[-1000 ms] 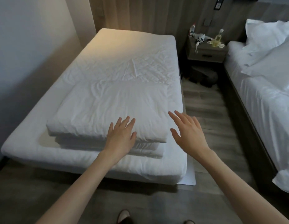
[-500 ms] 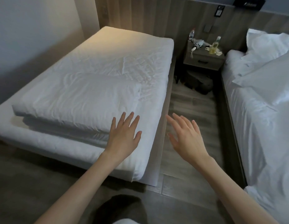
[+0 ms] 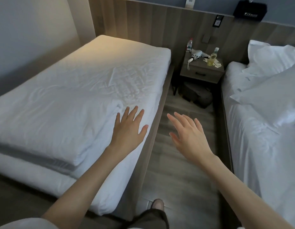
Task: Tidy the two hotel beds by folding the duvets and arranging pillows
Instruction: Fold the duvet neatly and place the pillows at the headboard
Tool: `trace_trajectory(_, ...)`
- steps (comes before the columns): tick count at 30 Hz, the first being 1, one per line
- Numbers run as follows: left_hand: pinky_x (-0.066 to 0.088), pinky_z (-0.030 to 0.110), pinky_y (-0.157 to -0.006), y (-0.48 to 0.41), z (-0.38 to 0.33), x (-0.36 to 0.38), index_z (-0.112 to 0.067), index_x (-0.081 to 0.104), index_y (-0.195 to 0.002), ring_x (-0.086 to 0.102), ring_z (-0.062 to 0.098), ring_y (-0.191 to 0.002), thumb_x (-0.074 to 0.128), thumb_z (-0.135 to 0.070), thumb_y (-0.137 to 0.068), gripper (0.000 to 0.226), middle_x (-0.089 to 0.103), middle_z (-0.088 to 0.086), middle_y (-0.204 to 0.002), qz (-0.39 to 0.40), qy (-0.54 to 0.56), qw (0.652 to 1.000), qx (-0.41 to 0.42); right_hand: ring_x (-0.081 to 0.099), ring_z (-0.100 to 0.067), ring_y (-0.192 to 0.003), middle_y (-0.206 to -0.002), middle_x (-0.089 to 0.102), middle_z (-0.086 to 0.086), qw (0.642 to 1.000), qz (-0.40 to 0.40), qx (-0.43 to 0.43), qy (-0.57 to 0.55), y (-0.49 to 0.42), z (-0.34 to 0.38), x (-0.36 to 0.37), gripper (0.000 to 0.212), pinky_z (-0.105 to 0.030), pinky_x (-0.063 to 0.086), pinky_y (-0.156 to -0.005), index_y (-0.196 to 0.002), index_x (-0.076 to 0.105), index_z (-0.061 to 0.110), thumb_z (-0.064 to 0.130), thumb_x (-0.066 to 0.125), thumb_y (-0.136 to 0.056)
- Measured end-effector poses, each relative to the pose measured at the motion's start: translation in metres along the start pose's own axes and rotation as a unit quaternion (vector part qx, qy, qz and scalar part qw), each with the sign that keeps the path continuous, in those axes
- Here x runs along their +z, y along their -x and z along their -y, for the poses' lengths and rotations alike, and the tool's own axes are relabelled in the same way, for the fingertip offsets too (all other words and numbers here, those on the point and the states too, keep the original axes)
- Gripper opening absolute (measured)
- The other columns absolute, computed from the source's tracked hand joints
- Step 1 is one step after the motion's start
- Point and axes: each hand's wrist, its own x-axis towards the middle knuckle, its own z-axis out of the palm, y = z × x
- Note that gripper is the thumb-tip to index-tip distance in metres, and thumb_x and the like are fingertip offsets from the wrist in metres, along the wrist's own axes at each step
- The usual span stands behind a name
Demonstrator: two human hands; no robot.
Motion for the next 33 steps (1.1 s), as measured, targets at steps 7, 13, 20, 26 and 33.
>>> trace_trajectory(7,0.004,0.047,-0.119,-0.113,-0.039,0.005,-0.026,0.018,-0.153,0.002,0.023,-0.15,0.032,-0.047,-0.101,0.058,0.009,-0.001,-0.162,-0.024,0.001,0.999,-0.045,0.033,-0.02,-0.139,-0.151,0.038,0.002,0.999,0.016,-0.051,0.005,-0.101,-0.086,-0.006,0.06,-0.05,0.023,-0.115,-0.149,0.033,0.026,0.028,0.057,-0.094)
trace_trajectory(13,0.006,0.047,-0.12,-0.173,-0.025,0.001,-0.025,0.018,-0.153,0.004,0.023,-0.149,0.034,-0.045,-0.101,0.058,0.01,-0.001,-0.162,-0.047,-0.007,0.989,-0.138,0.031,-0.021,-0.141,-0.154,0.034,-0.001,0.993,0.037,-0.109,-0.034,-0.203,-0.12,0.011,0.06,-0.05,0.024,-0.115,-0.151,0.029,0.026,0.031,0.053,-0.096)
trace_trajectory(20,0.006,0.044,-0.119,-0.2,0.014,0.007,-0.025,0.02,-0.153,0.006,0.022,-0.149,0.037,-0.042,-0.101,0.058,0.013,0.0,-0.162,-0.096,-0.008,0.942,-0.32,0.028,-0.021,-0.143,-0.158,0.027,0.0,0.967,0.089,-0.228,-0.066,-0.323,-0.116,0.05,0.058,-0.049,0.022,-0.117,-0.152,0.023,0.027,0.035,0.046,-0.099)
trace_trajectory(26,0.008,0.043,-0.119,-0.192,0.011,0.006,-0.025,0.021,-0.153,0.008,0.022,-0.149,0.039,-0.042,-0.1,0.058,0.012,0.0,-0.162,-0.137,0.008,0.86,-0.492,0.03,-0.026,-0.141,-0.157,0.028,-0.003,0.929,0.12,-0.344,-0.071,-0.399,-0.097,0.07,0.059,-0.051,0.027,-0.113,-0.152,0.024,0.023,0.034,0.047,-0.099)
trace_trajectory(33,0.023,0.047,-0.116,-0.148,0.012,-0.003,-0.02,0.031,-0.151,0.022,0.03,-0.145,0.048,-0.039,-0.097,0.059,0.024,0.008,-0.158,-0.189,-0.022,0.764,-0.616,0.03,-0.03,-0.138,-0.156,0.027,-0.004,0.887,0.168,-0.41,-0.128,-0.447,-0.032,0.088,0.06,-0.054,0.036,-0.105,-0.151,0.025,0.022,0.035,0.048,-0.097)
